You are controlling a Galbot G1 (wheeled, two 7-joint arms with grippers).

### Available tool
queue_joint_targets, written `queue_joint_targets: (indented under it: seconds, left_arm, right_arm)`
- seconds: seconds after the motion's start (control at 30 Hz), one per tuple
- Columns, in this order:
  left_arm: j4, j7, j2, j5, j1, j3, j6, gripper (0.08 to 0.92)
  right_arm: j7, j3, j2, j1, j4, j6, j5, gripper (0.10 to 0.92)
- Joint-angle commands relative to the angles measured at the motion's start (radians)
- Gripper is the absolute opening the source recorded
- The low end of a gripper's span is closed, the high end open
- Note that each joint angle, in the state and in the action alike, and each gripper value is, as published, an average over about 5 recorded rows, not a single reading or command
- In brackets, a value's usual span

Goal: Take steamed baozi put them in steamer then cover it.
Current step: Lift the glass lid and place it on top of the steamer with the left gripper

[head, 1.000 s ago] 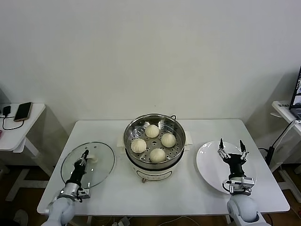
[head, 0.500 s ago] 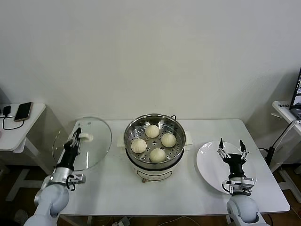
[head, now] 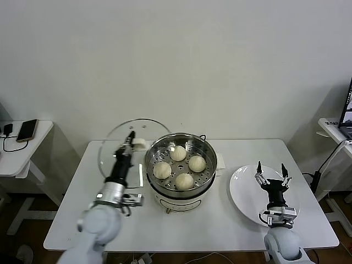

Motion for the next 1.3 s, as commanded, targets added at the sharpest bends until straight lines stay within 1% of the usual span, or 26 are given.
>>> queue_joint_targets:
  seconds: [0.03,0.17,0.33,0.47,0.73,0.93,1.3]
  left_arm:
    - [0.014,0.250,-0.163,0.191,-0.150,0.393,0.306,0.190]
    - [0.079,0.270,-0.206,0.231,-0.190,0.426,0.321,0.190]
    - [0.142,0.276,-0.254,0.262,-0.212,0.430,0.326,0.190]
    - [0.187,0.274,-0.276,0.277,-0.220,0.425,0.325,0.190]
    - [0.275,0.264,-0.289,0.315,-0.232,0.395,0.305,0.190]
    - [0.316,0.249,-0.288,0.328,-0.239,0.372,0.290,0.190]
    - [0.327,0.242,-0.283,0.333,-0.250,0.339,0.279,0.190]
  right_arm:
    - [0.003,0.006,0.011,0.005,-0.029,0.006,-0.006,0.823]
    - [0.001,0.013,0.018,0.012,-0.047,0.009,-0.012,0.823]
    - [0.001,0.019,0.029,0.014,-0.056,0.010,-0.017,0.823]
    - [0.001,0.020,0.036,0.015,-0.061,0.011,-0.022,0.823]
    - [0.000,0.018,0.042,0.016,-0.064,0.012,-0.027,0.823]
    - [0.000,0.017,0.044,0.015,-0.062,0.013,-0.030,0.823]
    - [-0.002,0.015,0.043,0.015,-0.066,0.013,-0.037,0.823]
